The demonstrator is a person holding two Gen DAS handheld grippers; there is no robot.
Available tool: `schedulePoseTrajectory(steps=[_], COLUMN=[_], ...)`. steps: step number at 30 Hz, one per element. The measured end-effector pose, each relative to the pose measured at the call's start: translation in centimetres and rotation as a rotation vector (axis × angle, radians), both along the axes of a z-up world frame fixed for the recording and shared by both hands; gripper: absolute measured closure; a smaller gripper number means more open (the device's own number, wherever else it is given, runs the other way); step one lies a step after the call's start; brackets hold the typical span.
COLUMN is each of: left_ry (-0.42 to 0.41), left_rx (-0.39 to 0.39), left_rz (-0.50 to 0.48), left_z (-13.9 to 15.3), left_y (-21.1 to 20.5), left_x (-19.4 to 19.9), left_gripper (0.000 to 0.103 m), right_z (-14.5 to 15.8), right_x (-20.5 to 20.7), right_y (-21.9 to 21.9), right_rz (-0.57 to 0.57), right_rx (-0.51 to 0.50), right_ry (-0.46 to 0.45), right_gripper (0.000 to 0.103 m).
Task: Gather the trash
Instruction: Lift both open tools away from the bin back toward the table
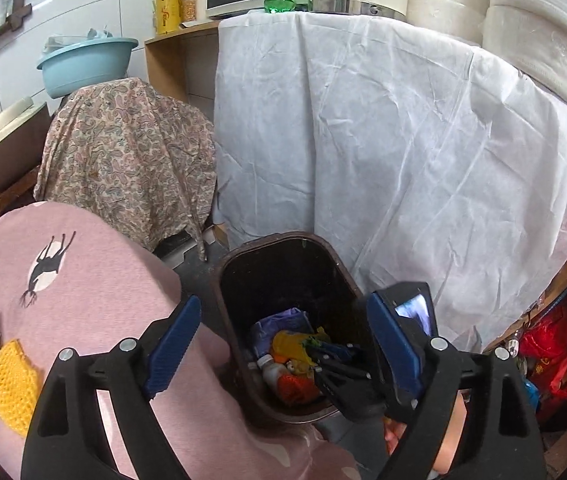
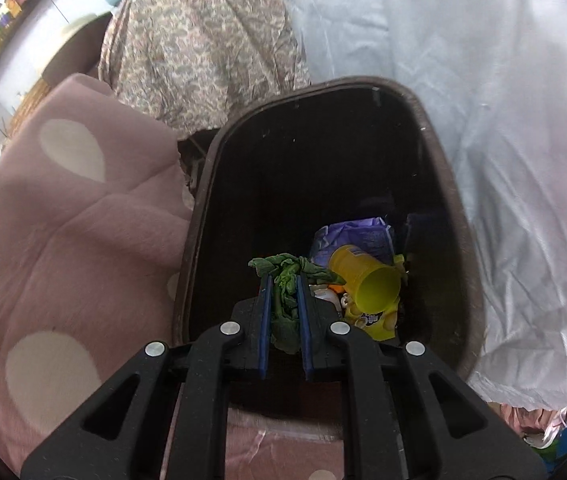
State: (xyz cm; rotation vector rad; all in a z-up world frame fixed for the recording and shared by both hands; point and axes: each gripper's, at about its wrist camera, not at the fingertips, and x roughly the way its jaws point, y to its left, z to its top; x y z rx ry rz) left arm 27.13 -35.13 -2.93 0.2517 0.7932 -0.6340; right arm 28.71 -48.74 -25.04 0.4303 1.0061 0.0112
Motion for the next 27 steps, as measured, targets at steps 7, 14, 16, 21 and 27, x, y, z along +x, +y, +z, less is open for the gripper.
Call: schedulePoseTrajectory(steps=[7, 14, 16, 21, 27], left_ry=[0.003, -0.024, -0.037, -0.061, -0.07], left_rx=[-0.014, -0.022, -0.022, -0.036, -0.064], left_rz=[0.018, 0.017, 0.013, 0.003, 0.004], left_z=[0.2, 0.6, 0.8, 1.4, 2.0], left_y=[1.7, 2.9, 3.3, 4.9, 7.7], left_x=[0.1, -0.7, -1.2, -2.4, -3.7], left_gripper=[0.019, 0.018, 0.018, 0.015, 0.013], right_z=[-0.4, 0.9, 1.4, 3.6, 7.2], right_x=[0.9, 0.6, 0.3, -1.6, -5.1], right_y=[0.1, 1.1, 1.3, 2.7, 4.9], right_rz=[-0.019, -0.044, -0.04, -0.053, -0.054], right_rx=[-0.009, -0.082, -0.076, -0.127, -0.223], right_ry=[0.028, -0.012, -0.023, -0.085, -0.191], right_gripper=[0.087, 0.042, 0.04, 0.034, 0.016])
